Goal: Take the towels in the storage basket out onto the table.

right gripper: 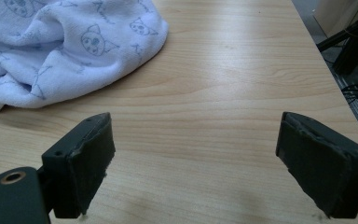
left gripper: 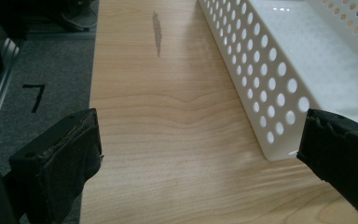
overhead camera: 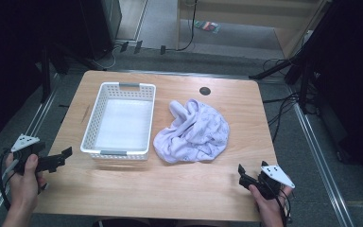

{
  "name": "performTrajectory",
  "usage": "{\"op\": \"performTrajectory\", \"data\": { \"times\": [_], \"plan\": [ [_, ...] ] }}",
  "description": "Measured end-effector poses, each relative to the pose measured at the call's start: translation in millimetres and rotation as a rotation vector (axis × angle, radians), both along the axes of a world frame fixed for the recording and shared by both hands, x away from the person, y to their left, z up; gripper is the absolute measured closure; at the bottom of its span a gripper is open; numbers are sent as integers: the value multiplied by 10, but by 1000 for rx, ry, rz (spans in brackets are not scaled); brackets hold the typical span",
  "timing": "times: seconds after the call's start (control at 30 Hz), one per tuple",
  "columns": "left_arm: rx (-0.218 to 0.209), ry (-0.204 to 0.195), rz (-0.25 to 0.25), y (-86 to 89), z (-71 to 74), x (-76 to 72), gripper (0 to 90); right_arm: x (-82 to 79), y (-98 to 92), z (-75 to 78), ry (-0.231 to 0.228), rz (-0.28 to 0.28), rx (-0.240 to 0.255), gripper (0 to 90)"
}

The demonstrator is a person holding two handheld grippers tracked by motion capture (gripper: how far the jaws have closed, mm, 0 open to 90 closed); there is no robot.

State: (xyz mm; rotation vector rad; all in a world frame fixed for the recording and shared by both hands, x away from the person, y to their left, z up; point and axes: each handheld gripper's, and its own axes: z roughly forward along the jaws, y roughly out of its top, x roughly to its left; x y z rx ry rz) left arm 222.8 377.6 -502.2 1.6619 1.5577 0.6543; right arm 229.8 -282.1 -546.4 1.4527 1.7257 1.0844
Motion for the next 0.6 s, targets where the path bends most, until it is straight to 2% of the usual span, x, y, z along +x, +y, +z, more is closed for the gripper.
{"op": "performTrajectory", "data": {
  "times": [0.1, 0.27, 0.4, 0.5, 0.6],
  "plan": [
    [-36, -36, 31, 9, -100, -82, 0, 1, 3, -1, -2, 4, -6, 115],
    [-19, -90, 61, -49, -231, -168, 0, 5, 3, -1, 2, -1, -8, 115],
    [-23, -96, 55, -49, -315, -190, 0, 6, 2, -1, 3, 0, -8, 115],
    [1, -93, 42, -59, -354, -204, 0, 7, 3, 0, -3, -1, -5, 121],
    [7, -104, 41, -77, -395, -218, 0, 2, 5, 1, -11, 0, -7, 129]
  ]
}}
